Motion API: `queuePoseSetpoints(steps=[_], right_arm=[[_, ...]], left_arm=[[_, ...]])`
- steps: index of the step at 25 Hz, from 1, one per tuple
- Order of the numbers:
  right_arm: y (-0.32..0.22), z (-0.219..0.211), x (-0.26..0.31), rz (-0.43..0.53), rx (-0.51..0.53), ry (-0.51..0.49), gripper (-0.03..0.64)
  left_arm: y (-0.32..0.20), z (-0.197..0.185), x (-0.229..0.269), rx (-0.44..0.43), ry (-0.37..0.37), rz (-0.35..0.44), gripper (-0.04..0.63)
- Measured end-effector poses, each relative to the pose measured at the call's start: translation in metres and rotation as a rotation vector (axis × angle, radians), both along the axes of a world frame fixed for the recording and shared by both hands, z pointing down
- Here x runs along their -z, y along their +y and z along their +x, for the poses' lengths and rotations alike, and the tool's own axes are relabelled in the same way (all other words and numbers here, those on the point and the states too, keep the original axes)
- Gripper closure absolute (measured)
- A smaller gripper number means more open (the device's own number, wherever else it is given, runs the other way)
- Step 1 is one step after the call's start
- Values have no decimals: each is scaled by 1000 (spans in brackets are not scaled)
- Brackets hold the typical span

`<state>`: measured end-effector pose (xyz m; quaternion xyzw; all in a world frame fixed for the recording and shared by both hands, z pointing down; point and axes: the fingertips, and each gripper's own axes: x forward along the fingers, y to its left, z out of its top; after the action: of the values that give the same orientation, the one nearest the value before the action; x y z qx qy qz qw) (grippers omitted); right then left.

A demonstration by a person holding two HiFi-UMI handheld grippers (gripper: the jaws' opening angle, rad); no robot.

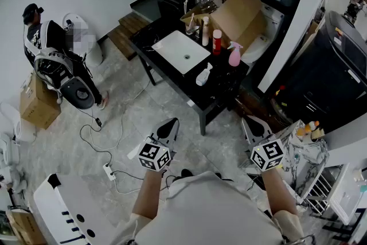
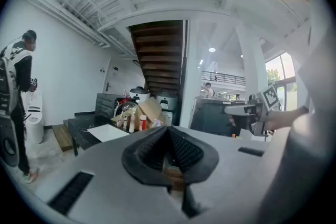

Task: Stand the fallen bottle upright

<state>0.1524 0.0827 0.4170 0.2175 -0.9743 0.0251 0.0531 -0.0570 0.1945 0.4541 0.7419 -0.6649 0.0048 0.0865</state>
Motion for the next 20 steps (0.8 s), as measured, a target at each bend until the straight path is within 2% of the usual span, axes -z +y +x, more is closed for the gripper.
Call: queuePoseSetpoints(steps=[10, 20], right_arm=[[3, -8, 0, 9, 14, 2, 584], [1, -11, -3, -35, 4, -32, 584]], left_arm=[[0, -3, 1, -5, 0, 3, 588], [0, -7, 3, -3, 7, 7, 588]])
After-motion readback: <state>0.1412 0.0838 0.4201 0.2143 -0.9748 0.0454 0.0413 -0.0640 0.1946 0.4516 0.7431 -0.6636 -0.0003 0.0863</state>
